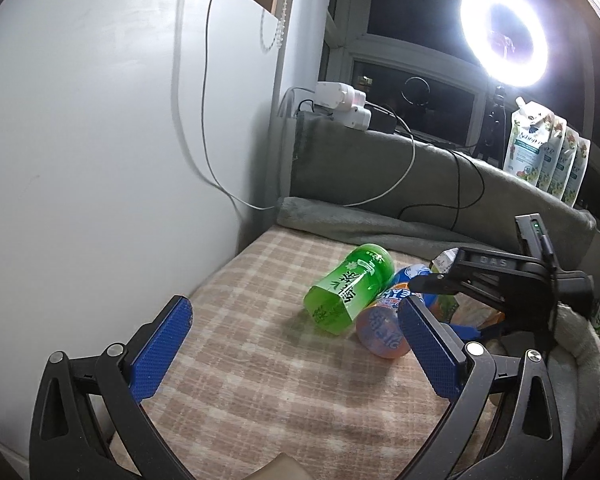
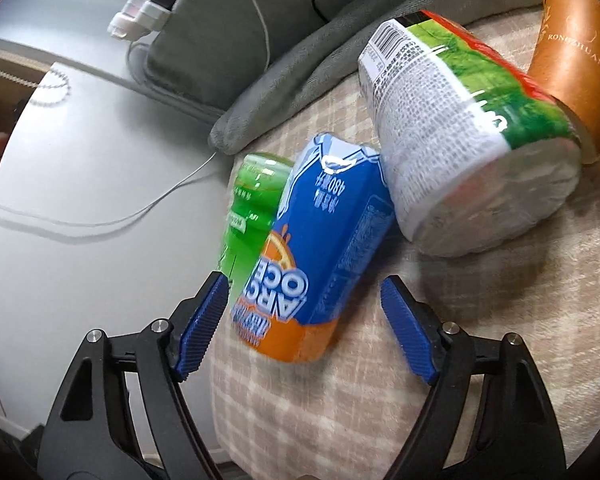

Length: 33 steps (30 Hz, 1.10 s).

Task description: Flip cup upright

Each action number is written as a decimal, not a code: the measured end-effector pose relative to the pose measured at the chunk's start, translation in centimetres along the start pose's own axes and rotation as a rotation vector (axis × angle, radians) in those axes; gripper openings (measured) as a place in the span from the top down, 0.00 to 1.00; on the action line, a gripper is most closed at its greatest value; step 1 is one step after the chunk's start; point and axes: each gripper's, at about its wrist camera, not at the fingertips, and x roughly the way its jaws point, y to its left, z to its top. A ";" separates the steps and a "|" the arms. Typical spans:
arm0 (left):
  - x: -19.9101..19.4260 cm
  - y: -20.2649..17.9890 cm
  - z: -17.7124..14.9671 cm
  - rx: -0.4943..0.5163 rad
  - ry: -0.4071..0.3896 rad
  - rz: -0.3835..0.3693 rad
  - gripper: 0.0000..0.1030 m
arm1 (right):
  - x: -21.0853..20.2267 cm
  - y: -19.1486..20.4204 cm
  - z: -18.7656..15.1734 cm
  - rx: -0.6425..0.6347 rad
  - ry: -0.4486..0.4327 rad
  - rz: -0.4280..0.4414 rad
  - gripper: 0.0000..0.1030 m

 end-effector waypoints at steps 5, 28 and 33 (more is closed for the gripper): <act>0.0 0.2 -0.2 -0.002 0.002 0.004 0.01 | 1.7 0.1 0.8 0.052 0.005 0.001 0.20; -0.2 0.8 -0.3 0.002 -0.001 0.022 0.01 | 2.3 0.6 0.8 -0.128 0.232 0.097 0.39; -0.1 0.6 -0.2 0.031 0.005 0.013 0.01 | 1.0 1.7 0.3 -0.293 0.355 0.090 0.40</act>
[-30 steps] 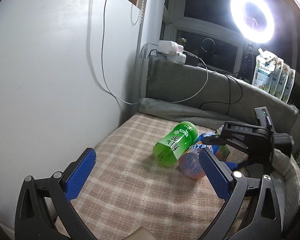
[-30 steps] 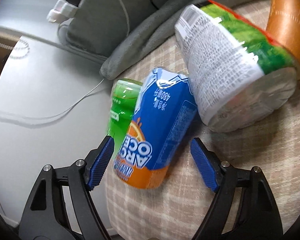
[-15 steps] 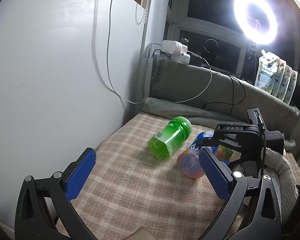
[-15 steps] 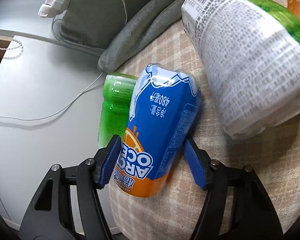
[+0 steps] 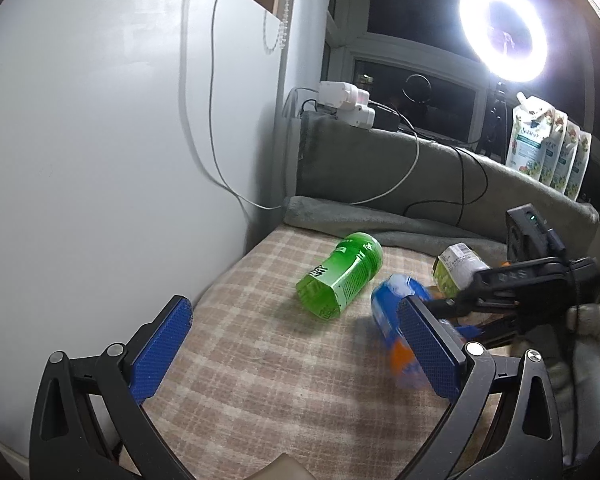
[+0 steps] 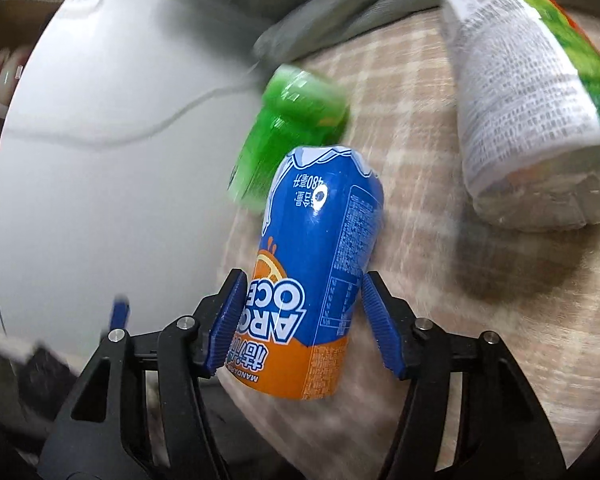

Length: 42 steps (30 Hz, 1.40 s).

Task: Flip cup upright
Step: 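Close the left gripper around the Arctic Ocean cup and lift it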

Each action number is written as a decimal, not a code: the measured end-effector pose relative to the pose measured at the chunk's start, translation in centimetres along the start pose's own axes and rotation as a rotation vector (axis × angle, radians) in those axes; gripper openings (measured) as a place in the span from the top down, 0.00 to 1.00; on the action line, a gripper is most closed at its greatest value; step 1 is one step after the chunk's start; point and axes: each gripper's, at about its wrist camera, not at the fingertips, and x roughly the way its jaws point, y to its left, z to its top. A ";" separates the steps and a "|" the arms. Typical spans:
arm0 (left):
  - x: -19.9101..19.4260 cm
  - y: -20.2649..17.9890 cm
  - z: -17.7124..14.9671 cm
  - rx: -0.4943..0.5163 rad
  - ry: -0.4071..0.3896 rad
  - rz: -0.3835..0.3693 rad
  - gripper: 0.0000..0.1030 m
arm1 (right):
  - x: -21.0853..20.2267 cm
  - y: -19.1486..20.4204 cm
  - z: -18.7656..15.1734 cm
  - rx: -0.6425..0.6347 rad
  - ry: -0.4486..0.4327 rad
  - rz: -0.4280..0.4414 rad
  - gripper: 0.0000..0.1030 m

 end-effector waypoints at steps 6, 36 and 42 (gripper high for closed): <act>0.5 -1.3 -0.2 0.065 0.031 -0.035 0.01 | -1.9 -1.0 -0.8 -0.097 0.123 -0.005 0.40; 2.0 -14.7 -2.3 0.810 0.104 -0.395 0.11 | -14.8 -5.5 -4.5 -0.231 -0.037 -0.071 0.37; 0.7 -18.3 -4.5 1.122 0.036 -0.454 0.11 | -17.7 -6.6 -7.9 -0.170 -0.133 -0.046 0.37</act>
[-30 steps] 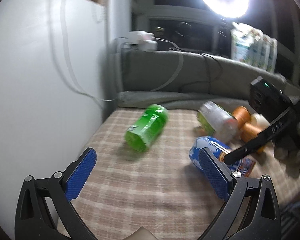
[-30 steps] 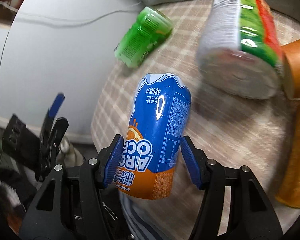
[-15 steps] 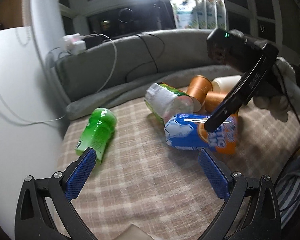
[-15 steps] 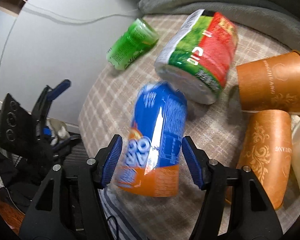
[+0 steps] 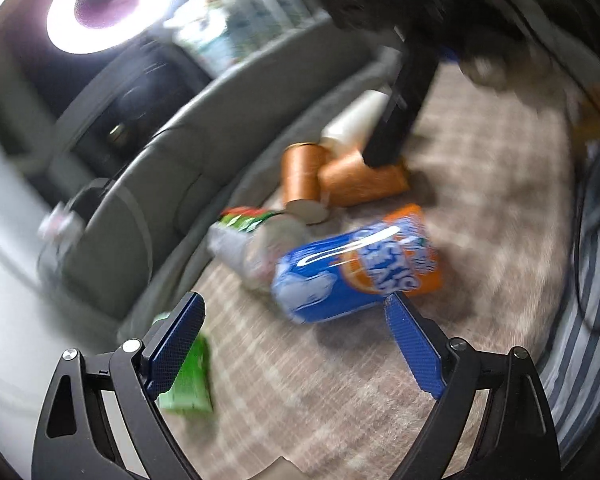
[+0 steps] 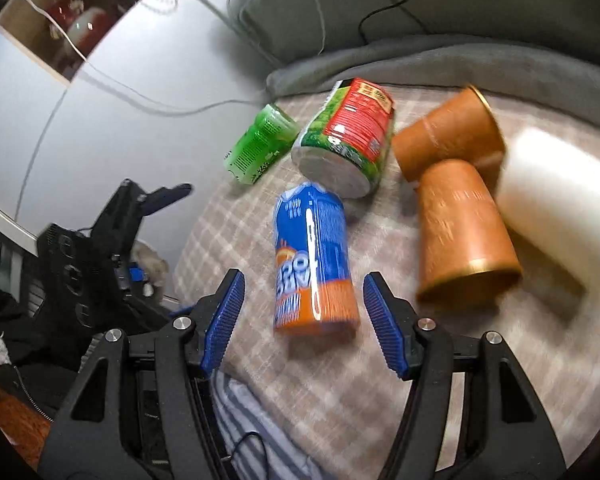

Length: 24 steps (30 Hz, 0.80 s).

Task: Flip cup upright
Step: 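Close the left gripper around the Arctic Ocean cup and lift it, then rotate the held cup with the left gripper until its open rim faces up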

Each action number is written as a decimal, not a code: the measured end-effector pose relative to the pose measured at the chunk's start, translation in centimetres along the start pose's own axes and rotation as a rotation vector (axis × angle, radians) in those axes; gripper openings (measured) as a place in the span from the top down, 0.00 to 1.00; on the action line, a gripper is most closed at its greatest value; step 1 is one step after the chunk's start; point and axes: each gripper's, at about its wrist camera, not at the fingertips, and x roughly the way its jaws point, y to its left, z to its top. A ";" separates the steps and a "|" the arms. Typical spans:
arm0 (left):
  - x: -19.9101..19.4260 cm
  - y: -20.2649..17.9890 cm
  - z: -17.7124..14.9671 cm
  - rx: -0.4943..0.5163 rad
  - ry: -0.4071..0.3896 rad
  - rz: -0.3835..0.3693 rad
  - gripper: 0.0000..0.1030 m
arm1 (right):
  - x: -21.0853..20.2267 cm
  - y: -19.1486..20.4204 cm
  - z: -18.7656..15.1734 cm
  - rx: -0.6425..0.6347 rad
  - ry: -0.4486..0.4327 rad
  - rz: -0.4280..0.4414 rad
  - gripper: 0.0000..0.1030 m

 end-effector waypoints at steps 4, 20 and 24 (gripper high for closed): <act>1.2 -2.3 1.1 0.201 0.017 -0.078 0.11 | -1.9 -1.4 -2.0 0.070 -0.044 0.015 0.37; 6.7 -3.6 3.4 0.663 0.152 -0.340 0.16 | -3.7 -5.6 -4.2 0.269 -0.141 0.061 0.37; 7.7 -3.8 3.2 0.753 0.156 -0.355 0.16 | -3.9 -5.7 -3.7 0.286 -0.161 0.072 0.37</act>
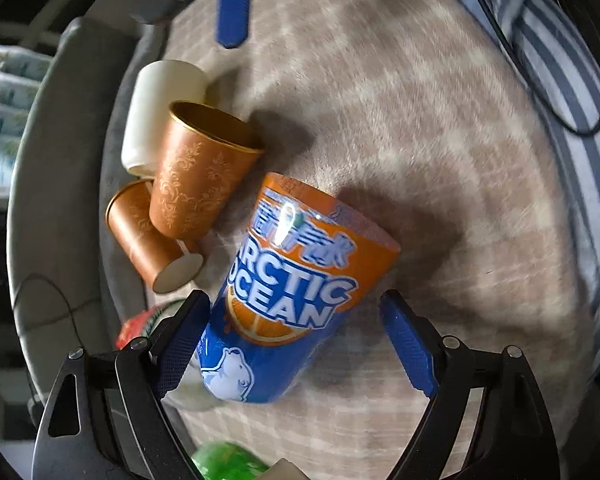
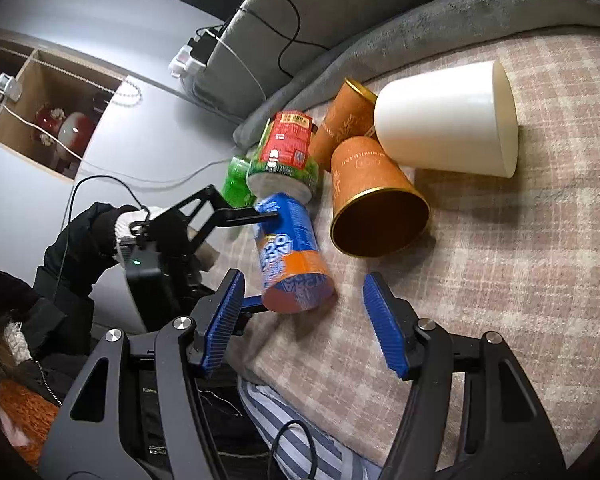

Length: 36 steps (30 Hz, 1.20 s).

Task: Flip cup upright
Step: 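Rotate the held cup with the left gripper until its open rim faces up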

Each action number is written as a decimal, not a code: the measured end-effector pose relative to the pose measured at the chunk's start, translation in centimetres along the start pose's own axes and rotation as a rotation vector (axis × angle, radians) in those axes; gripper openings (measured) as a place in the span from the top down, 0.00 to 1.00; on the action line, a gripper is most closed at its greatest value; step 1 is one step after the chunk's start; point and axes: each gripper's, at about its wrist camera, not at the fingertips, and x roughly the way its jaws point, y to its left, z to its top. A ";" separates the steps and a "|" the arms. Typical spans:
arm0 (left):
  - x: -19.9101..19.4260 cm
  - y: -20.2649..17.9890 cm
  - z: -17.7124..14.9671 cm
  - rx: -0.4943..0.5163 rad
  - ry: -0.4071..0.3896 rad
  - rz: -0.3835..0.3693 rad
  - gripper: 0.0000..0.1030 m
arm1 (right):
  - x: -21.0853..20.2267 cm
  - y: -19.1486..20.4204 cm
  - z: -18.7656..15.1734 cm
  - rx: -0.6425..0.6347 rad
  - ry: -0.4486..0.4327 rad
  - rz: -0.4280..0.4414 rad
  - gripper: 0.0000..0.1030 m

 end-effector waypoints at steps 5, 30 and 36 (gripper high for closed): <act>1.3 0.8 0.1 0.053 0.000 -0.026 0.16 | -0.2 -0.5 0.2 0.027 -0.014 0.005 0.37; 3.0 9.6 -4.5 -0.761 0.011 -0.455 0.37 | -0.9 -0.7 -1.7 0.042 -0.032 0.016 0.37; 3.4 10.1 -4.9 -0.873 0.025 -0.504 0.34 | -1.5 -0.2 -2.7 0.035 -0.042 0.016 0.37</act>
